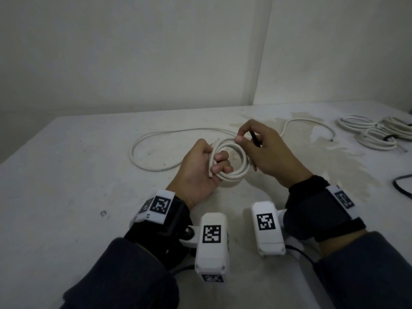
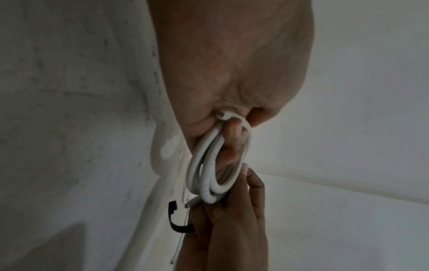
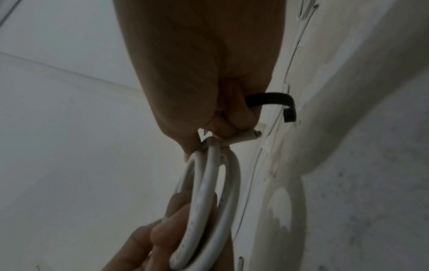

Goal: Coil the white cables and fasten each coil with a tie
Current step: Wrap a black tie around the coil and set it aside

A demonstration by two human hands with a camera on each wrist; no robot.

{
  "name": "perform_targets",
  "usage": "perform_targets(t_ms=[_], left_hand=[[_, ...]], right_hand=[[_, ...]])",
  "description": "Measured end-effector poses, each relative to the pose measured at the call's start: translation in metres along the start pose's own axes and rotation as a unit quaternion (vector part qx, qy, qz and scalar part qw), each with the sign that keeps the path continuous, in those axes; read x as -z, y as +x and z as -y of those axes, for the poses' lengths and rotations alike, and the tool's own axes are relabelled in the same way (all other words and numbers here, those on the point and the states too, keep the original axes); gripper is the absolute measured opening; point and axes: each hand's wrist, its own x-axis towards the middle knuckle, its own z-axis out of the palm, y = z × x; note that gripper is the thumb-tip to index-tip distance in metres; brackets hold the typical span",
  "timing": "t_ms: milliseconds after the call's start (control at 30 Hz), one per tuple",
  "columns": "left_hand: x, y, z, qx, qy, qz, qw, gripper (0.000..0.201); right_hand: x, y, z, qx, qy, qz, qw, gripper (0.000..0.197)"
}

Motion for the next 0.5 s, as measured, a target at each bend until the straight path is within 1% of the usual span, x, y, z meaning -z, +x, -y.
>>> perform_targets(t_ms=[67, 167, 233, 333, 400, 433, 500], left_hand=[[0.0011, 0.0012, 0.0009, 0.000, 0.021, -0.010, 1.000, 0.032], [-0.0008, 0.0025, 0.0025, -0.038, 0.053, -0.031, 0.997, 0.028], [-0.0003, 0.0036, 0.0022, -0.052, 0.032, -0.040, 0.997, 0.026], [0.0029, 0.0049, 0.0021, -0.062, 0.003, -0.047, 0.997, 0.028], [0.0037, 0.0039, 0.0025, -0.062, -0.016, -0.026, 0.998, 0.027], [0.0035, 0.0033, 0.0027, -0.060, -0.024, -0.012, 0.998, 0.028], [0.0036, 0.0019, 0.0026, -0.053, -0.023, 0.021, 0.998, 0.027]], right_hand=[[-0.0004, -0.0010, 0.0029, -0.003, 0.034, 0.000, 0.999, 0.014], [-0.0008, -0.0014, 0.0055, -0.009, 0.069, -0.005, 0.998, 0.014], [-0.0003, -0.0023, 0.0065, -0.026, 0.096, 0.014, 0.995, 0.016], [0.0003, -0.0035, 0.0053, -0.050, 0.110, 0.063, 0.991, 0.024], [-0.0003, -0.0034, 0.0037, -0.034, 0.107, 0.059, 0.992, 0.019], [-0.0001, -0.0027, 0.0027, -0.023, 0.105, 0.042, 0.993, 0.014], [0.0006, -0.0018, 0.0009, -0.004, 0.101, 0.007, 0.995, 0.016]])
